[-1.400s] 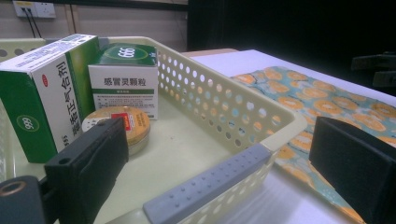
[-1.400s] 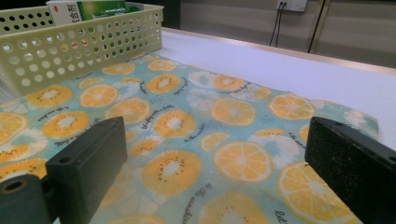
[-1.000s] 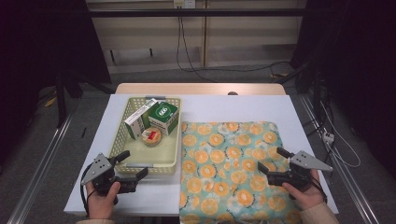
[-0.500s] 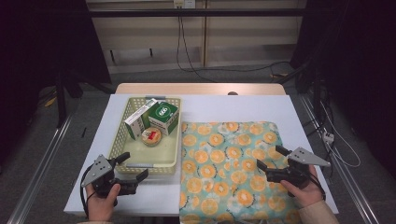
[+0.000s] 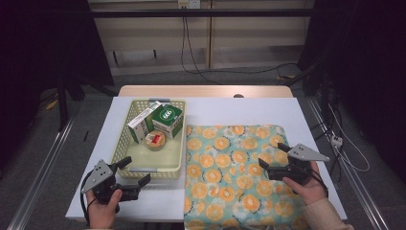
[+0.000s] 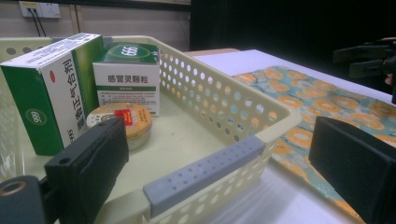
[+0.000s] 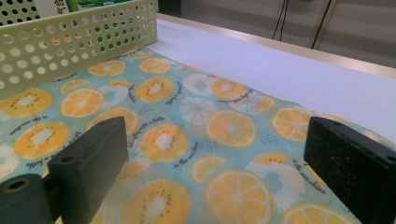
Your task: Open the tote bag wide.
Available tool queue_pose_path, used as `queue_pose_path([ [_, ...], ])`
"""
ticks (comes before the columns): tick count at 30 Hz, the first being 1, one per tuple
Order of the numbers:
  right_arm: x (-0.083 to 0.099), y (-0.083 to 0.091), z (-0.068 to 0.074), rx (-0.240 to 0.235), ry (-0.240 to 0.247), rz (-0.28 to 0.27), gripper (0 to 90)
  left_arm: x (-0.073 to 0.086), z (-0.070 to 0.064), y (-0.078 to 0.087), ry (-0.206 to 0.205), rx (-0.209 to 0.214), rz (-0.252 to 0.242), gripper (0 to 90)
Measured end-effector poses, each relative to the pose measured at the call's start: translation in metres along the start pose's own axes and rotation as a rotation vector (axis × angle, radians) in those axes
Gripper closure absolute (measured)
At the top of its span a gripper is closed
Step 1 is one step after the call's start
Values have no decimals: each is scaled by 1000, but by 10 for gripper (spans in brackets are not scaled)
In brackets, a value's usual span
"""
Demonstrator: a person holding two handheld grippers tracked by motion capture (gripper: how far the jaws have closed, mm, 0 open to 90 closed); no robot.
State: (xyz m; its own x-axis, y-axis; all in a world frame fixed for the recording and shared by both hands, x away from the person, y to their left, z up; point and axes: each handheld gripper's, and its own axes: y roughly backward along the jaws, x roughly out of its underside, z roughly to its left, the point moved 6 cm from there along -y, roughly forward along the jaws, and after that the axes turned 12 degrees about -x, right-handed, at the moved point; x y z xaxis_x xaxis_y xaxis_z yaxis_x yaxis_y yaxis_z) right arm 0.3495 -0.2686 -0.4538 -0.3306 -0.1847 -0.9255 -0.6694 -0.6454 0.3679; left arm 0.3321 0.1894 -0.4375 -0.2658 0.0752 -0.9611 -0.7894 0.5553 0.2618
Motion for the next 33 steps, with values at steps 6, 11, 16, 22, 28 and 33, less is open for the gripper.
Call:
queue_pose_path([
  [6,-6,-16,-19,13,-44,62,74,-2,-3,-5,-3,22,-5,48],
  [11,-13,-27,-29,-6,-48,99,89,-3,-3,-5,-2,28,-7,47],
  [16,-21,-42,-44,1,-84,119,115,-3,-4,-2,3,32,-10,47],
  [22,-34,-66,-54,-40,-68,123,114,-3,-4,0,8,29,-11,46],
  [28,-38,-90,-70,-55,-105,164,100,0,-3,4,13,28,-8,46],
  [33,-38,-106,-73,-69,-104,194,110,0,-3,5,20,30,-12,46],
])
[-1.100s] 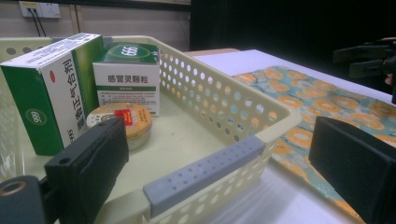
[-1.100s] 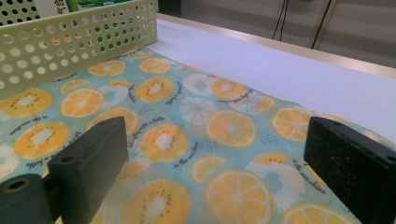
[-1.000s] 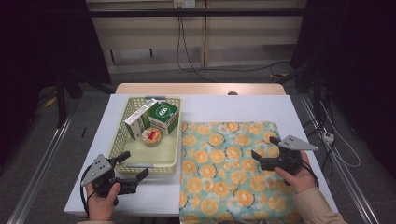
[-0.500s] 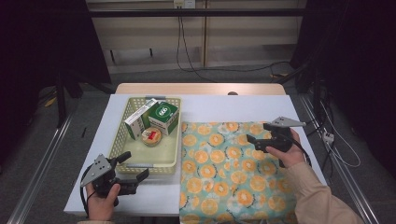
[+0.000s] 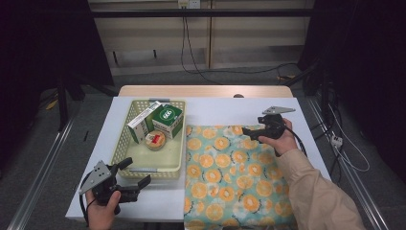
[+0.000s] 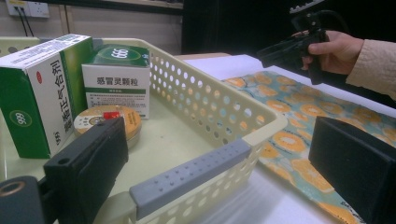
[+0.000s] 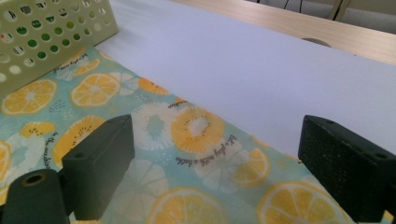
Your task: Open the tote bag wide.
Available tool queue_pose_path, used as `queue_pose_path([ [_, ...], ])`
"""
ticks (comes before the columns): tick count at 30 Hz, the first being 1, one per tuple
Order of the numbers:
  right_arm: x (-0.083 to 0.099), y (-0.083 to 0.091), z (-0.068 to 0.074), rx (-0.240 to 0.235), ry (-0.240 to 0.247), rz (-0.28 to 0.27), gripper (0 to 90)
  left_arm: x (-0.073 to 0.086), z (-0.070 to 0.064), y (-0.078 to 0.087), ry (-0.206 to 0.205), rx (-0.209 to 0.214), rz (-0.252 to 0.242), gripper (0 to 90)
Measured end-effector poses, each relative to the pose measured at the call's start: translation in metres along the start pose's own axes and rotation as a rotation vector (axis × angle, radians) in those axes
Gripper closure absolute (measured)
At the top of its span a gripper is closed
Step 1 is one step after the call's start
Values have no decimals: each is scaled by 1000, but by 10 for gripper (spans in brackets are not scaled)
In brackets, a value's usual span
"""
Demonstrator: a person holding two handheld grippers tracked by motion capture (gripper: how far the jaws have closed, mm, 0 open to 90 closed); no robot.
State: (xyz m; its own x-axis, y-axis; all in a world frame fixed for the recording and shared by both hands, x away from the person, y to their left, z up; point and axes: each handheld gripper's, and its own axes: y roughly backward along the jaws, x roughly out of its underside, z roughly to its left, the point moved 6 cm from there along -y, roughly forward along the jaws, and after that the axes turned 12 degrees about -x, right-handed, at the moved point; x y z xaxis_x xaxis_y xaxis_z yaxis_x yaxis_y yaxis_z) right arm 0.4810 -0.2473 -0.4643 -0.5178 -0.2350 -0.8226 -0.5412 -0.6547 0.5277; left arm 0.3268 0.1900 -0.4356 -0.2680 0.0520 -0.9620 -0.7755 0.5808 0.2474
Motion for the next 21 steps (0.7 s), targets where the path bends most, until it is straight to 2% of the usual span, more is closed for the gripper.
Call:
queue_pose_path([
  [4,0,-7,0,-11,4,28,121,0,-1,0,12,5,-7,46],
  [10,2,-21,-7,-4,22,78,177,2,-2,-2,3,16,4,46],
  [12,3,-29,-11,0,25,117,191,2,-2,0,7,14,2,46],
  [19,3,-48,-20,9,37,170,218,2,1,3,16,2,-1,46],
  [21,8,-54,-22,3,47,194,265,3,1,2,17,1,1,46],
])
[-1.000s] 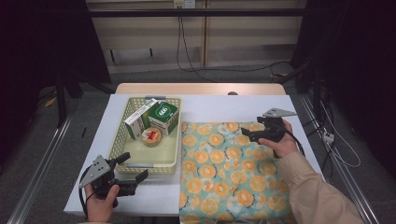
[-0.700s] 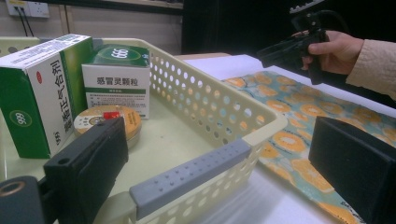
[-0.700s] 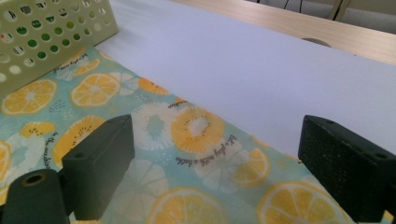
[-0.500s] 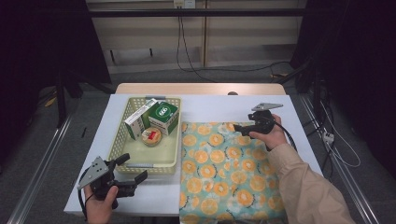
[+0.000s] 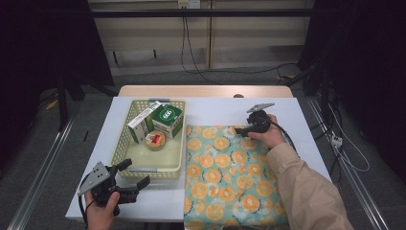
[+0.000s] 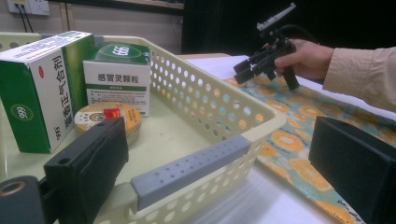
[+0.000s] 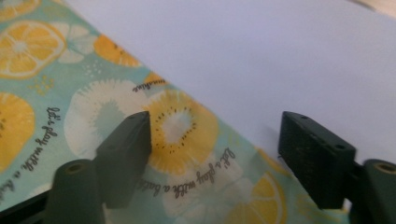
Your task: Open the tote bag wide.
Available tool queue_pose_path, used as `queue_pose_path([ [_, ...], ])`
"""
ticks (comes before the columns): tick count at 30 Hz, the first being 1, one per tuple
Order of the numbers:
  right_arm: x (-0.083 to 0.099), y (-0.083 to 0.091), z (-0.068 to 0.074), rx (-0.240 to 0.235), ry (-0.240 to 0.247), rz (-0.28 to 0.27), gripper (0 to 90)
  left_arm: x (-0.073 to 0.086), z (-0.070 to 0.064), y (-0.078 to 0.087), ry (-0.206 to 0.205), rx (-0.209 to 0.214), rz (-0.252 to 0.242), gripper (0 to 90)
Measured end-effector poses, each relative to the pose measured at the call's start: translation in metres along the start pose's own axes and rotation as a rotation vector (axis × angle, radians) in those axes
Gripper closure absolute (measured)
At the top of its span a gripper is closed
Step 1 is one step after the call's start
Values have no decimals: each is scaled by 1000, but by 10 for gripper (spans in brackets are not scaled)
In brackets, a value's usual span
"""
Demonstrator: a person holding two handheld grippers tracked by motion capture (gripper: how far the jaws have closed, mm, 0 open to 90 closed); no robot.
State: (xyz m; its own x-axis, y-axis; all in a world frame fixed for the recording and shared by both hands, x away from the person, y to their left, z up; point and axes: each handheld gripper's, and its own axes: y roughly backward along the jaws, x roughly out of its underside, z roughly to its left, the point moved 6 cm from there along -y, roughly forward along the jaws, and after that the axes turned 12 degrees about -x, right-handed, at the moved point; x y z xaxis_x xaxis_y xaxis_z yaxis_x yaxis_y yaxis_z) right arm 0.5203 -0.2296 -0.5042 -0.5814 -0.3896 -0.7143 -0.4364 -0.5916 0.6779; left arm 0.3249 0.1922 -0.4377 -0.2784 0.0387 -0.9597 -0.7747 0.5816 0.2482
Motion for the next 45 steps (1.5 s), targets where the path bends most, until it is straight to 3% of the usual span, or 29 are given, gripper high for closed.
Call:
queue_pose_path([
  [3,2,-2,-1,1,-5,-7,281,1,0,-1,0,1,5,46],
  [9,4,2,5,-15,16,3,463,1,-2,-1,-3,0,6,47],
  [11,4,3,7,-34,26,5,563,0,-2,-2,-7,-2,7,47],
  [12,5,5,10,-58,32,13,685,0,-2,-2,-8,-2,8,47],
  [13,5,5,10,-58,32,13,685,0,-2,-2,-8,-1,7,47],
  [18,8,7,14,-105,14,4,868,-1,-3,-3,-12,1,5,47],
  [20,9,8,14,-123,29,2,898,0,-2,-3,-17,-3,9,48],
  [24,7,9,15,-97,51,19,900,-2,-2,-2,-15,-5,4,49],
  [28,-3,20,12,-103,23,-33,900,-3,-2,-1,-12,-9,-2,49],
  [36,-32,41,-13,-25,13,-88,900,-5,-4,-1,-9,-3,-6,49],
  [41,-57,51,-43,56,-15,-152,900,-7,-7,-3,-10,7,-5,48],
  [43,-65,52,-59,124,-33,-159,900,-8,-9,-4,-17,11,-1,48],
  [45,-67,54,-78,205,-101,-196,866,-9,-12,-5,-18,13,-9,48],
])
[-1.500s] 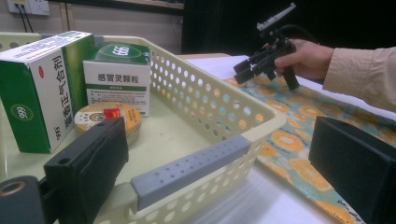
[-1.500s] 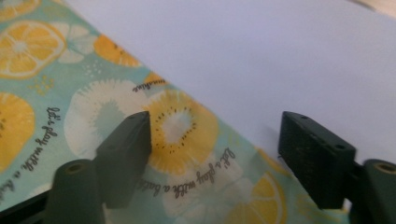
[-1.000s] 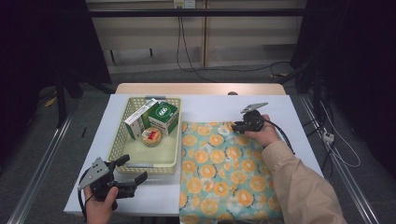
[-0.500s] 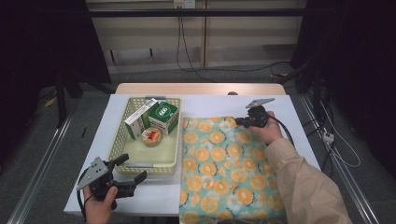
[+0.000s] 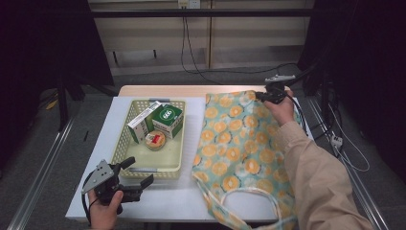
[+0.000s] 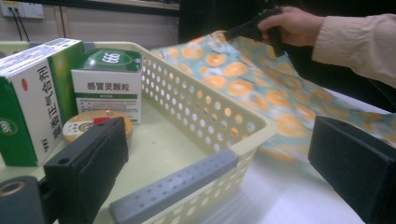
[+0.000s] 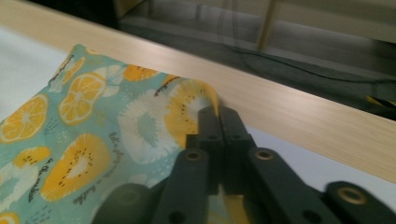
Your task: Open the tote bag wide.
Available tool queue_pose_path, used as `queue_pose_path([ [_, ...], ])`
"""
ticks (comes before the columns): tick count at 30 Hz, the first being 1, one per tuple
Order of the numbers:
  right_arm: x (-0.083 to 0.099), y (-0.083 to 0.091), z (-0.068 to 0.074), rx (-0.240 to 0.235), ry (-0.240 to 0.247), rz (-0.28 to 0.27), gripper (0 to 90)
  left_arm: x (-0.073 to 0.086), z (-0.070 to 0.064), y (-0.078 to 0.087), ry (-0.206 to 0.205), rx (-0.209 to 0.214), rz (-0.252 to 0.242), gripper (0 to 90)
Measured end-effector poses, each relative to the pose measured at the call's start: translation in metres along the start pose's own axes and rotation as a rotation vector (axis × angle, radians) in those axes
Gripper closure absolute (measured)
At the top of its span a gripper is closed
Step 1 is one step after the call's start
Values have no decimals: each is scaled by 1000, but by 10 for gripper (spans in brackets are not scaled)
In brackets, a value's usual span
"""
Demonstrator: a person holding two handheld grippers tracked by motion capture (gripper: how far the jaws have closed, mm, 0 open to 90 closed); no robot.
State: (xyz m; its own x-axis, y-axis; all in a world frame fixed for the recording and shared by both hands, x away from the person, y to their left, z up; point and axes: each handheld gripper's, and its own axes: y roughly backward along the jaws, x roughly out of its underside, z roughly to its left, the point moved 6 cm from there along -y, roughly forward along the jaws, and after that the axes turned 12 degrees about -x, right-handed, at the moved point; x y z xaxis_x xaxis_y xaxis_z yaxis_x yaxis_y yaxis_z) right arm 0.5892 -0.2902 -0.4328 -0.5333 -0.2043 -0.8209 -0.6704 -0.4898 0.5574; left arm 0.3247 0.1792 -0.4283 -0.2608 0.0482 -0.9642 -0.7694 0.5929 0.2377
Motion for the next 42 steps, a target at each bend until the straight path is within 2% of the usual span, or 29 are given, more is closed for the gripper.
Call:
queue_pose_path([
  [1,1,-1,-7,28,-26,-13,751,-1,-1,0,-4,3,1,48],
  [2,2,-3,-11,43,-34,-26,593,-2,-3,0,-3,7,-3,48],
  [3,3,-3,-13,61,-25,-23,528,-2,-3,0,-11,10,-3,48],
  [4,7,-3,-12,52,2,6,532,-3,-4,0,-12,11,-4,48],
  [6,13,-1,-5,6,30,38,454,-3,-6,-1,-12,16,-5,48],
  [8,17,6,5,-34,43,29,426,-3,-7,-1,-10,21,-1,47],
  [11,25,21,25,-86,84,43,325,-1,-8,-4,-8,34,5,48],
  [12,28,27,32,-122,65,34,318,-1,-7,-4,-3,35,3,48],
  [13,32,33,39,-137,56,46,295,-1,-6,-4,10,38,-2,48],
  [14,36,40,45,-123,74,64,270,-1,-5,-5,17,39,-8,47],
  [15,41,46,53,-135,95,66,269,-1,-3,-5,14,32,-8,47],
  [17,51,58,69,-188,107,61,259,-1,1,-5,21,24,-14,47],
  [19,62,69,82,-203,123,71,236,0,2,-6,18,19,-11,47],
  [24,98,91,110,-254,101,74,238,-1,0,-8,11,28,-9,47],
  [26,111,97,123,-266,126,110,240,-1,-1,-8,7,27,-3,47],
  [28,120,103,139,-310,154,112,252,-1,-2,-9,7,31,-5,47],
  [29,123,105,146,-324,156,114,217,-1,-3,-8,6,31,-2,47],
  [31,131,109,160,-375,164,113,192,-1,-3,-8,6,31,-5,47],
  [33,140,111,173,-426,176,120,226,0,-3,-8,3,30,0,47],
  [36,151,110,186,-447,217,172,257,1,-1,-7,-2,27,5,47],
  [38,155,109,194,-477,217,170,296,1,-1,-7,1,23,1,47],
  [40,158,109,200,-491,248,183,329,1,-1,-6,3,25,2,47],
  [42,161,107,205,-511,257,180,346,1,-1,-6,2,23,3,47],
])
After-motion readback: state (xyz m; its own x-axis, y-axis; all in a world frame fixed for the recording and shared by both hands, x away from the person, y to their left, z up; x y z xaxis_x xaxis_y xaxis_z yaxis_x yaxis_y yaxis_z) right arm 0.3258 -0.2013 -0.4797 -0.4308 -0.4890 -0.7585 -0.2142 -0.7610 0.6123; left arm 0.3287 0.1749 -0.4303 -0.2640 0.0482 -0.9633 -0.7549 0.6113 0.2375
